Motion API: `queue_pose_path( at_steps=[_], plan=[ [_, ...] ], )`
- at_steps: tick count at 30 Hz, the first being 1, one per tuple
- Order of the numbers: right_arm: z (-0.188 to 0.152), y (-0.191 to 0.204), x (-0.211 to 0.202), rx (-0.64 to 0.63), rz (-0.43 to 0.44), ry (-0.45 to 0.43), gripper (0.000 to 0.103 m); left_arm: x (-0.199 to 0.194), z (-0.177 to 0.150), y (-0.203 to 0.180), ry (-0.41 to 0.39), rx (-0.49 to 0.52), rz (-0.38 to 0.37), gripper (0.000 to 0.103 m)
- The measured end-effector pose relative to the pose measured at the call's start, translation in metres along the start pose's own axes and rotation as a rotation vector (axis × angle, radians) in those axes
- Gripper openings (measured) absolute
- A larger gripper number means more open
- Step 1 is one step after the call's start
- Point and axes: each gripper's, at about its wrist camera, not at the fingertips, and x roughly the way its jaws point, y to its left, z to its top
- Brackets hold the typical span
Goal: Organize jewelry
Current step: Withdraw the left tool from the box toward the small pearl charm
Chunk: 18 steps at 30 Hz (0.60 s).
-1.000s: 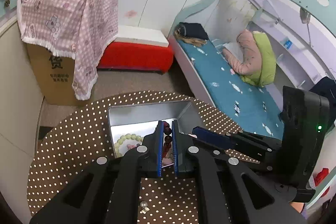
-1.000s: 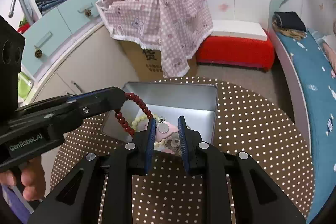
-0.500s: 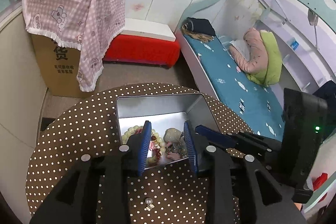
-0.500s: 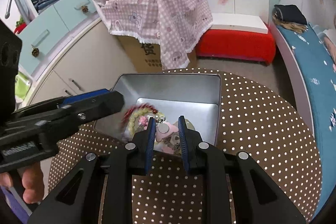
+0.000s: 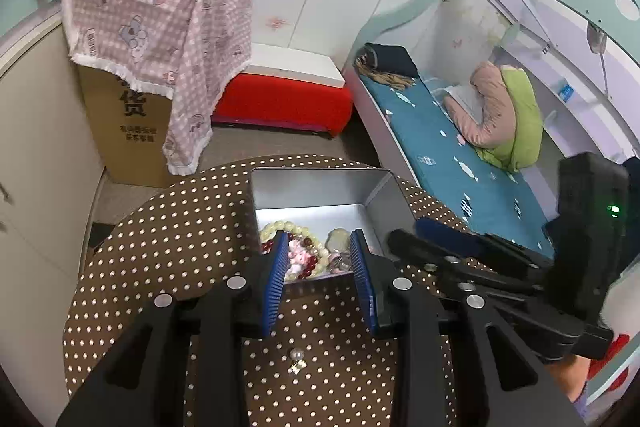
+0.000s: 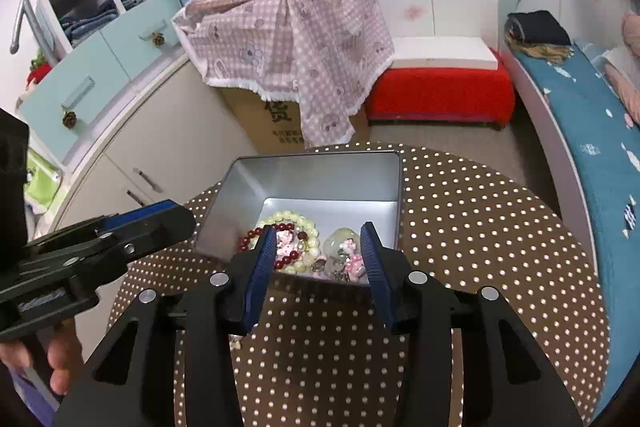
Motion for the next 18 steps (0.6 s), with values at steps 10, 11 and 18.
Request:
queue_pose_path(
  at_steps=[10, 11, 18],
  plan=[
    [-0.028, -0.003, -0.044, -0.001, -0.031, -0.038, 0.043, -0.020, -0.033, 0.011, -0.027, -0.044, 0.053, 0.049],
    [-0.031, -0.004, -0.046, 0.001, -0.030, -0.036, 0.043, -0.021, -0.037, 0.011, -0.026, -0.046, 0.058, 0.049],
    [-0.052, -0.011, -0.052, 0.016, -0.033, -0.025, 0.043, -0.014, -0.069, 0.004, -0.029, -0.017, 0.159, 0.049]
  ],
)
